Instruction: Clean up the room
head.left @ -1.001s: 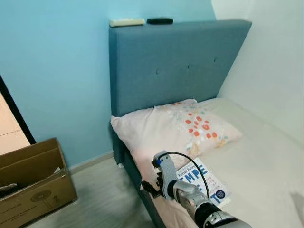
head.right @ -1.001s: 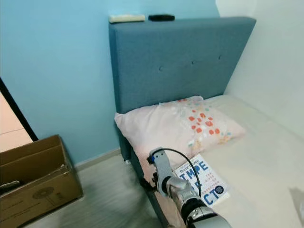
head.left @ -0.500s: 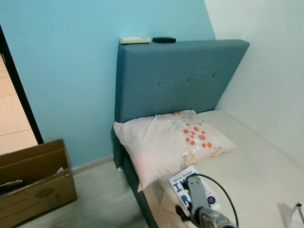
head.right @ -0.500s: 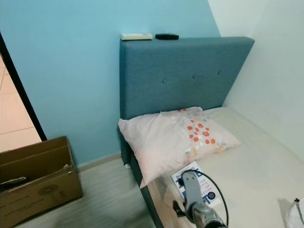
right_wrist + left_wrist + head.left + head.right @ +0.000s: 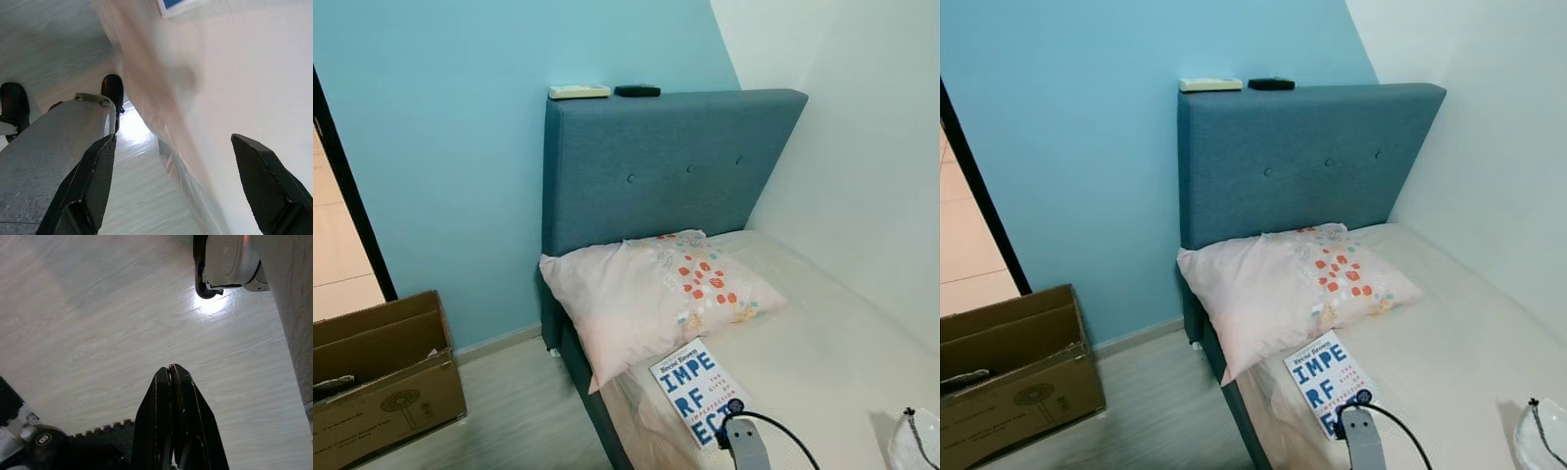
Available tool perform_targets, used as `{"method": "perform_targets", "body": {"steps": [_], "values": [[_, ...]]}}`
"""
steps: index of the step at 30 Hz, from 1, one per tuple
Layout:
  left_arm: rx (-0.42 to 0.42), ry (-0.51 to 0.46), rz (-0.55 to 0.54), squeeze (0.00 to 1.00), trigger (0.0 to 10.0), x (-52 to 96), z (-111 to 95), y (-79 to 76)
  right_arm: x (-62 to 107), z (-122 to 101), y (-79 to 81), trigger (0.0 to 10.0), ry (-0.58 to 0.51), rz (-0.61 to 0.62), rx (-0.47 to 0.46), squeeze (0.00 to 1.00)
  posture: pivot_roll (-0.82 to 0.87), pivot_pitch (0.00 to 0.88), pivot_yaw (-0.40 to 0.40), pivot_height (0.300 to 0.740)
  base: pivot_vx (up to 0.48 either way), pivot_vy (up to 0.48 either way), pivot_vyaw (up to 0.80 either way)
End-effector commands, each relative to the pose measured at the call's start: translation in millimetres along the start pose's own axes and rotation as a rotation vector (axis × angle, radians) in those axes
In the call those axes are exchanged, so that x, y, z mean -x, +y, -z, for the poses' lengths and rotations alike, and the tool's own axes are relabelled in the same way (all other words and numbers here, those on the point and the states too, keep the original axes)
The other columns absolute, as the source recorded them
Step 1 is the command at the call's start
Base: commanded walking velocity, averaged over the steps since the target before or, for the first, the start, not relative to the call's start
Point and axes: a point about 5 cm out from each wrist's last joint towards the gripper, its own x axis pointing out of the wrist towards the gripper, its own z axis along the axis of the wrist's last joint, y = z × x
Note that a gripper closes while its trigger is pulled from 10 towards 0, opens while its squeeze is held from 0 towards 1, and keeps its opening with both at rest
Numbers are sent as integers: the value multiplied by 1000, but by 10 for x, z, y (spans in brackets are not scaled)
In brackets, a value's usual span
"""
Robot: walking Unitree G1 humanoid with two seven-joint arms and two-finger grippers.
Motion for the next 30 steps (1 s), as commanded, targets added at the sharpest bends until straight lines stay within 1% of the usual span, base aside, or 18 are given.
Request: {"method": "perform_targets", "body": {"steps": [1,3,7,10,16,21,23,25,30], "values": [[-2,-199,165,0,10000,30,-618,-353,9,2,-69,10000,-2,24,28,0,-2,0,-48,729,-356,0,0],[-11,-199,161,0,10000,30,-617,-346,8,2,-59,10000,-1,24,45,0,2,0,-50,729,-358,0,0],[-13,-200,159,0,10000,29,-617,-342,7,4,-54,10000,1,23,49,0,2,0,-50,729,-360,0,0],[-17,-200,150,0,10000,27,-627,-307,1,-6,-17,10000,6,25,63,0,3,0,-49,729,-368,0,0],[-30,-197,154,0,10000,26,-618,-305,-10,-24,57,10000,3,25,61,0,4,0,-37,729,-370,0,0],[-37,-194,155,0,10000,25,-608,-302,-13,-3,83,10000,7,28,62,0,6,0,-35,729,-371,0,0],[-37,-194,152,0,10000,25,-606,-293,-11,45,80,10000,19,35,70,0,9,0,-35,729,-337,0,-475],[-23,-202,142,0,10000,25,-621,-270,-4,123,49,10000,35,40,59,0,13,0,-35,729,0,0,-756],[-19,-211,144,0,10000,26,-649,-245,9,188,-17,10000,49,57,68,0,13,0,-34,729,0,0,-756]]}}
